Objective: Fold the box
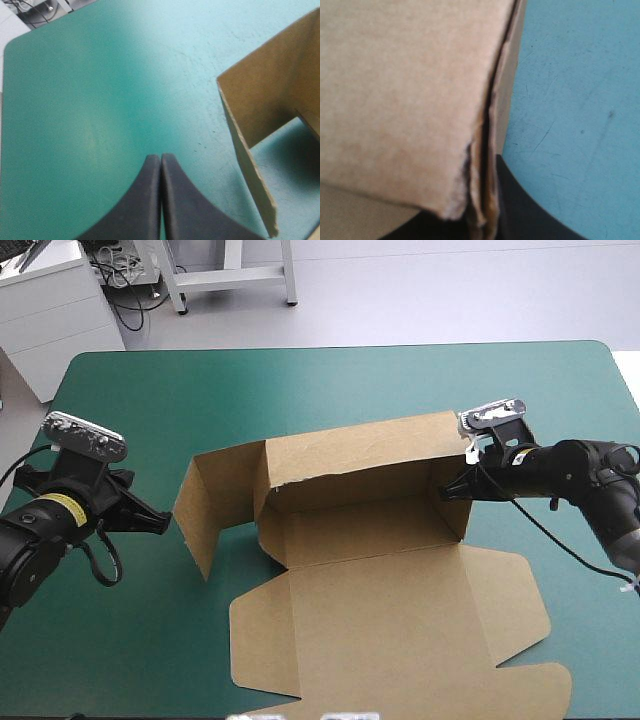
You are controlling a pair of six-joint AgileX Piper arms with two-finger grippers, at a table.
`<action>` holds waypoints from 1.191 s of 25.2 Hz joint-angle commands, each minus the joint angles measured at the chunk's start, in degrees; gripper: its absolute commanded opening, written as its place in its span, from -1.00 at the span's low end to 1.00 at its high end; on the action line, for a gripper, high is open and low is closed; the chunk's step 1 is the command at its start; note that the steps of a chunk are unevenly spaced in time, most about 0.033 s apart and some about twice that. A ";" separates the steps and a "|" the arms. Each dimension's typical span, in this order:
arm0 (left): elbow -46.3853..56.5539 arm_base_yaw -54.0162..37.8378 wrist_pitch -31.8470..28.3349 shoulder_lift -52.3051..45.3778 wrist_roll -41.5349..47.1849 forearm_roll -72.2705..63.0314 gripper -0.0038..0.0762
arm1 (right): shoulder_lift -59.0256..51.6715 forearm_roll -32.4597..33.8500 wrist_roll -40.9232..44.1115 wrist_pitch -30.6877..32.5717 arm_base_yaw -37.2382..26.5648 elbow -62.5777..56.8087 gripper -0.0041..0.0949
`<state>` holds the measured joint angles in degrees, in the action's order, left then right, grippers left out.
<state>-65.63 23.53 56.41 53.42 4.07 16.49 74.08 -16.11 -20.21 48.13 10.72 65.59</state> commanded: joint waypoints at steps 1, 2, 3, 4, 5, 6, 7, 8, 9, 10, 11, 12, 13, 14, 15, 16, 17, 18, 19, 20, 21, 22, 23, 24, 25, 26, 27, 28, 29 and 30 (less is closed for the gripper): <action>-1.41 0.03 -3.67 -1.77 2.37 5.62 -0.98 | -0.93 -1.47 2.26 5.18 0.16 5.79 -0.96; -1.41 0.03 -3.55 -2.00 3.31 7.04 -0.98 | -0.15 -0.79 2.88 7.53 0.16 7.19 -0.96; -1.41 0.03 -3.44 -2.24 3.87 7.93 -0.99 | 0.59 0.09 3.40 9.25 0.16 8.31 -0.96; -1.41 0.03 -3.29 -2.26 4.86 9.47 -0.98 | 2.98 1.81 4.73 12.86 0.16 10.75 -0.96; -1.41 0.03 -3.07 -2.26 5.01 9.90 -0.98 | 4.09 2.21 5.13 14.06 0.16 11.76 -0.96; -1.41 0.03 -2.61 -2.26 5.01 10.03 -0.98 | 7.02 3.20 5.90 14.85 0.16 13.45 -0.96; -1.41 0.03 -2.45 -2.26 5.01 10.03 -0.98 | 8.49 3.45 6.31 14.85 0.16 14.00 -0.96; -1.41 0.03 -2.20 -2.26 5.01 10.03 -0.98 | 11.55 3.70 6.78 14.85 0.16 15.60 -0.96; -1.41 0.03 -2.20 -2.26 5.21 10.03 -0.98 | 13.12 3.70 6.78 14.57 0.16 16.46 -0.96; -1.41 0.03 -2.31 -2.26 5.32 10.03 -0.98 | 16.05 3.53 7.04 14.04 0.16 18.27 -0.96; -1.41 0.03 -2.53 -2.26 5.32 10.03 -0.98 | 17.44 3.58 7.03 13.62 0.16 19.39 -0.96; -1.41 0.03 -2.77 -2.26 5.32 10.03 -0.98 | 20.96 3.49 7.03 13.04 0.16 21.91 -0.96; -1.41 0.03 -2.75 -2.26 5.32 10.03 -0.99 | 23.76 3.49 7.03 12.94 0.16 23.98 -0.96; -1.41 0.03 -2.64 -2.26 5.44 10.03 -0.98 | 25.47 3.49 7.03 12.94 0.16 25.55 -0.96; -1.41 0.03 -2.64 -2.26 5.55 10.03 -0.98 | 27.09 3.49 7.03 13.17 0.16 27.19 -0.96; -1.41 0.03 -2.64 -2.26 5.71 10.03 -0.98 | 28.59 3.49 7.03 13.30 0.16 28.78 -0.96; -1.41 0.03 -2.64 -2.26 6.08 10.03 -0.98 | 29.73 3.49 7.18 13.44 0.16 30.02 -0.96; -1.41 0.03 -2.75 -2.26 6.46 10.03 -0.98 | 31.09 3.49 7.48 13.91 0.16 31.63 -0.95; -1.41 0.03 -2.75 -2.26 6.51 10.03 -0.99 | 32.30 3.49 7.70 14.35 0.16 33.17 -0.92; -1.41 0.03 -2.75 -2.26 6.51 10.03 -0.98 | 33.15 3.38 7.85 14.78 0.16 34.28 -0.88; -1.41 0.03 -2.75 -2.26 6.67 10.03 -0.98 | 34.01 3.25 7.85 15.23 0.16 35.48 -0.80; -1.41 0.03 -2.75 -2.26 6.67 9.75 -0.98 | 34.74 2.95 7.85 15.70 0.16 36.46 -0.68; -1.41 0.03 -2.75 -2.26 6.67 9.61 -0.98 | 35.06 2.80 7.73 16.09 0.16 37.30 -0.56; -1.41 0.03 -2.75 -2.26 6.82 9.61 -0.98 | 35.57 2.72 7.47 16.19 0.16 38.00 -0.35; -1.41 0.03 -2.75 -2.26 6.82 9.61 -0.98 | 35.57 2.72 7.38 16.09 0.16 38.37 -0.19; -1.41 0.03 -2.75 -2.26 6.82 9.61 -0.99 | 35.70 2.68 7.38 15.81 0.16 38.61 0.03; -1.41 0.03 -2.83 -2.26 6.82 9.61 -0.99 | 35.70 2.68 7.38 15.68 0.16 39.03 0.23; -1.41 0.03 -2.83 -2.26 6.82 9.61 -0.98 | 35.70 2.80 7.38 15.77 0.16 39.55 0.41; -1.41 0.03 -2.87 -2.26 6.72 9.61 -0.98 | 35.70 2.94 7.38 16.25 0.16 40.07 0.53; -1.41 0.03 -3.09 -2.26 6.72 9.61 -0.98 | 35.57 3.04 7.38 17.26 0.16 41.04 0.64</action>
<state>-65.57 23.43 56.83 51.71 10.10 25.02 113.34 -12.79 -12.09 64.69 10.72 103.15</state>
